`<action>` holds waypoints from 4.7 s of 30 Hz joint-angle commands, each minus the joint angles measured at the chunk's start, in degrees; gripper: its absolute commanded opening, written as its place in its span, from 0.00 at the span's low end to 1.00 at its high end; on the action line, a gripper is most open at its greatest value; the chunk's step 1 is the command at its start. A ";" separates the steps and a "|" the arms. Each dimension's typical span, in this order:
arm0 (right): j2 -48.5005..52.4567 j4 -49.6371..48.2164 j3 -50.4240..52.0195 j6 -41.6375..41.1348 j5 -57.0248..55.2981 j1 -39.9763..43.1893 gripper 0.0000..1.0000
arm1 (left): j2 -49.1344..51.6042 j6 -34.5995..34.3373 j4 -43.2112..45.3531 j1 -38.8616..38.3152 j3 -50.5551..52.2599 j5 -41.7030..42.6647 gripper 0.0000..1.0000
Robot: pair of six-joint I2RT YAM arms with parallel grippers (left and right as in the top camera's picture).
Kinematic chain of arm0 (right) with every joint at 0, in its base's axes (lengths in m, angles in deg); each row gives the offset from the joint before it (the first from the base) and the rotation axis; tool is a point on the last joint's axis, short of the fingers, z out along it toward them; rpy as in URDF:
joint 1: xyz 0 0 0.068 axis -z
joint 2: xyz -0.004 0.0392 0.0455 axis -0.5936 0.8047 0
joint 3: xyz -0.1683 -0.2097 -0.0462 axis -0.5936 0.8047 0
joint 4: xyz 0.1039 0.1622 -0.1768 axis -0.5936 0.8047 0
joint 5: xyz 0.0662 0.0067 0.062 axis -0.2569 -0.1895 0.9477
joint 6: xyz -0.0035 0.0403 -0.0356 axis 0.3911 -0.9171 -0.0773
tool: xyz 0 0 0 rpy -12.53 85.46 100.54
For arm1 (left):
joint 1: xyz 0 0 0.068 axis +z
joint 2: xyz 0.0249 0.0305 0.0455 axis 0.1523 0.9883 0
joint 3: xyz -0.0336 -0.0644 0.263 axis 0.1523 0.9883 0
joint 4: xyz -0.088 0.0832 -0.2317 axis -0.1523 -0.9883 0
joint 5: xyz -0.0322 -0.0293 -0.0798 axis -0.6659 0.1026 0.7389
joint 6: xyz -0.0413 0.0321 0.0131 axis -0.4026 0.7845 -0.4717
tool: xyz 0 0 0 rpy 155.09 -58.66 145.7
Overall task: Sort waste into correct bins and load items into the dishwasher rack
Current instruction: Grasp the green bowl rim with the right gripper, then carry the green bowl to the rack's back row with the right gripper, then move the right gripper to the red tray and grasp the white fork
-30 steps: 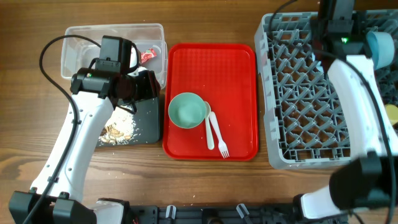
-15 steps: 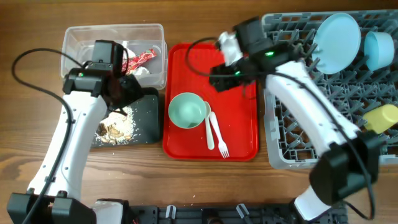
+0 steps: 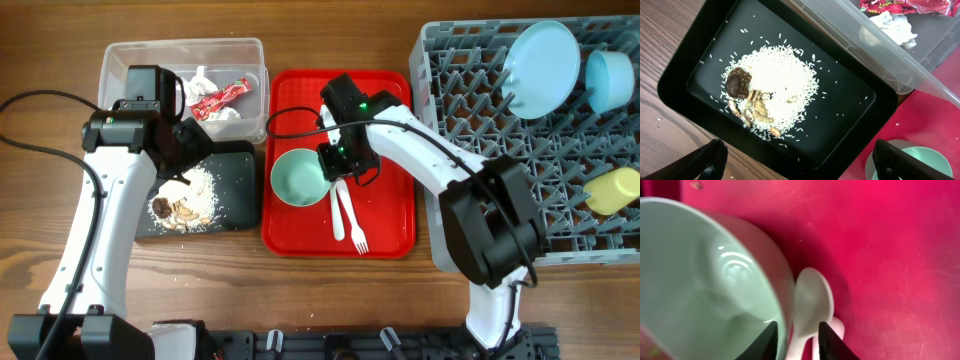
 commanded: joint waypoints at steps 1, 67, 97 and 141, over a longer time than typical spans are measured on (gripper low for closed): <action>0.87 -0.59 -0.04 -1.51 -0.94 -0.20 0.04 | -0.68 -0.96 -0.07 0.33 -0.26 -1.09 0.94; -7.37 15.30 -7.34 -4.31 -51.71 15.43 0.30 | -0.68 -0.96 0.42 0.33 -0.26 -0.26 0.96; -28.96 23.74 -6.38 11.98 -1.92 25.18 0.79 | 3.78 -2.71 3.37 -15.87 -0.22 7.06 0.94; -3.96 4.02 15.45 -11.72 -11.93 -5.03 0.04 | 3.67 -1.84 -0.92 2.23 -0.22 10.69 1.00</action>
